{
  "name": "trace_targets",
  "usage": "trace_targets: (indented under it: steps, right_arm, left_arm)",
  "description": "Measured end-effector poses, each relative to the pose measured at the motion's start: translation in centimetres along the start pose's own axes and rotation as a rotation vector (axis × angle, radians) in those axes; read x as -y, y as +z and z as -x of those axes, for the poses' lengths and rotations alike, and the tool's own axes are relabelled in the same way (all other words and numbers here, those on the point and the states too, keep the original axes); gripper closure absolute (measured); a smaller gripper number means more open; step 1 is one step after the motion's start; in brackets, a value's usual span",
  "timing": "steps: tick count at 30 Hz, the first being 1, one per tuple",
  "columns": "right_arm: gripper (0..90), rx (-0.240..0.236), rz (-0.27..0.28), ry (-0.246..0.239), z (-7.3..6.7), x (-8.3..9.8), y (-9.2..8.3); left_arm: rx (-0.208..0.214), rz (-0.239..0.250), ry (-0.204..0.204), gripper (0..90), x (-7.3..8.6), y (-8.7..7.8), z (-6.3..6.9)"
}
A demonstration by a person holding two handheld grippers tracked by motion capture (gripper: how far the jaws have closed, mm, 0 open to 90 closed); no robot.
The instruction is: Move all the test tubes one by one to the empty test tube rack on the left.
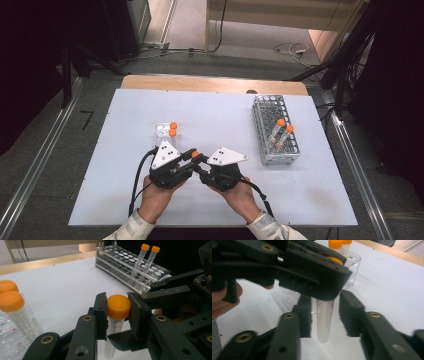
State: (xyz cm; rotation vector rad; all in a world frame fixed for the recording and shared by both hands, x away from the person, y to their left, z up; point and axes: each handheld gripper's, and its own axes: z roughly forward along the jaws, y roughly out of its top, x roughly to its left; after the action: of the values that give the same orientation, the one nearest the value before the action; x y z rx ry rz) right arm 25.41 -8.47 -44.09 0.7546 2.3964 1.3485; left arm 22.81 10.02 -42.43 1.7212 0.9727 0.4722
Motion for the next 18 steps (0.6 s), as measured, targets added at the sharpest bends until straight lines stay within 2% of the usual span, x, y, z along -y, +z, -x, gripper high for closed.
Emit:
trace_targets:
  steps: [4,11,18]
  right_arm:
    - [36.9,-0.011,-0.01,0.019,0.4,-0.1,-0.2]
    - [29.1,-0.008,-0.022,0.035,0.8,0.0,-0.3]
    - [26.7,-0.004,-0.03,0.045,1.0,0.1,-0.4]
  left_arm:
    - [-0.014,0.03,-0.024,69.7,-0.7,-0.6,-0.8]
    - [-0.039,0.081,-0.055,69.6,-1.8,-1.5,-2.0]
    - [-0.063,0.1,-0.078,69.7,-2.4,-2.1,-3.3]
